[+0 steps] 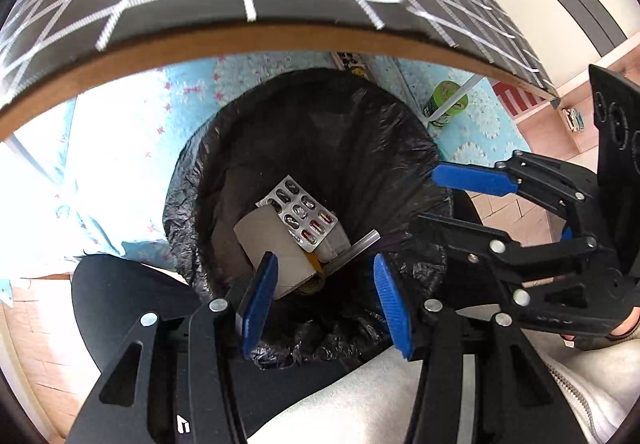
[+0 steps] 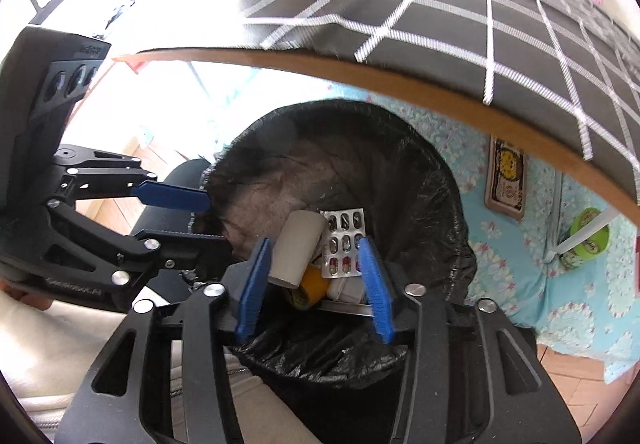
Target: Collect trash
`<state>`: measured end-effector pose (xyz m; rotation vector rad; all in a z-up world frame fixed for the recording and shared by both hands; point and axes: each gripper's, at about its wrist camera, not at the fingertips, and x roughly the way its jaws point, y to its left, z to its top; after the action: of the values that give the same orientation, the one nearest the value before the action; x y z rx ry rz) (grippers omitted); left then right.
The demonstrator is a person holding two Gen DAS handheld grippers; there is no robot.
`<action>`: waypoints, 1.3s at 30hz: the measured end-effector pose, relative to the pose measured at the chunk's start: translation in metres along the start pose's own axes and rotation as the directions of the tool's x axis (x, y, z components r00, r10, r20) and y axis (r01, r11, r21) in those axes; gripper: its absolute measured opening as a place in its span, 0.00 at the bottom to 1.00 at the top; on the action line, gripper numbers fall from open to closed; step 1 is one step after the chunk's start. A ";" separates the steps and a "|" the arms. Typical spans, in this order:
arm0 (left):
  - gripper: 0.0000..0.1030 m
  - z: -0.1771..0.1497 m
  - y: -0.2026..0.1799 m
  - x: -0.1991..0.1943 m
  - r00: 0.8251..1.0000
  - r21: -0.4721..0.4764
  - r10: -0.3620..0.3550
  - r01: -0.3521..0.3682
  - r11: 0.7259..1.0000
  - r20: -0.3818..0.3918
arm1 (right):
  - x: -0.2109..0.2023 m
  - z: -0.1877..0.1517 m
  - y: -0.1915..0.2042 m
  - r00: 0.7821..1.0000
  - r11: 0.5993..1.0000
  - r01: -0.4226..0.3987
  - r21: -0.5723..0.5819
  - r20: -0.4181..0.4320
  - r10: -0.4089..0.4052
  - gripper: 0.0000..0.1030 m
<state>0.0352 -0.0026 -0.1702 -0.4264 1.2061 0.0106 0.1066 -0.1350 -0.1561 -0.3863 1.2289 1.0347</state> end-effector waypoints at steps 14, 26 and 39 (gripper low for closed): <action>0.81 -0.005 -0.022 -0.060 0.993 0.099 -0.003 -0.008 0.995 0.117 | -0.049 -0.001 0.007 0.999 0.999 -0.035 -0.001 0.012 0.035 0.68; 0.91 -0.011 -0.028 -0.074 0.989 0.124 -0.034 0.016 0.992 0.145 | -0.065 -0.006 0.007 0.998 0.998 -0.063 0.021 0.008 0.063 0.71; 0.91 -0.010 -0.029 -0.075 0.989 0.124 -0.034 0.017 0.992 0.141 | -0.070 -0.008 0.009 0.998 0.998 -0.054 0.014 0.017 0.054 0.72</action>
<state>0.0051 -0.0166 -0.0960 -0.3280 1.0536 -0.0540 0.0958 -0.1666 -0.0931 -0.3349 1.2372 1.0728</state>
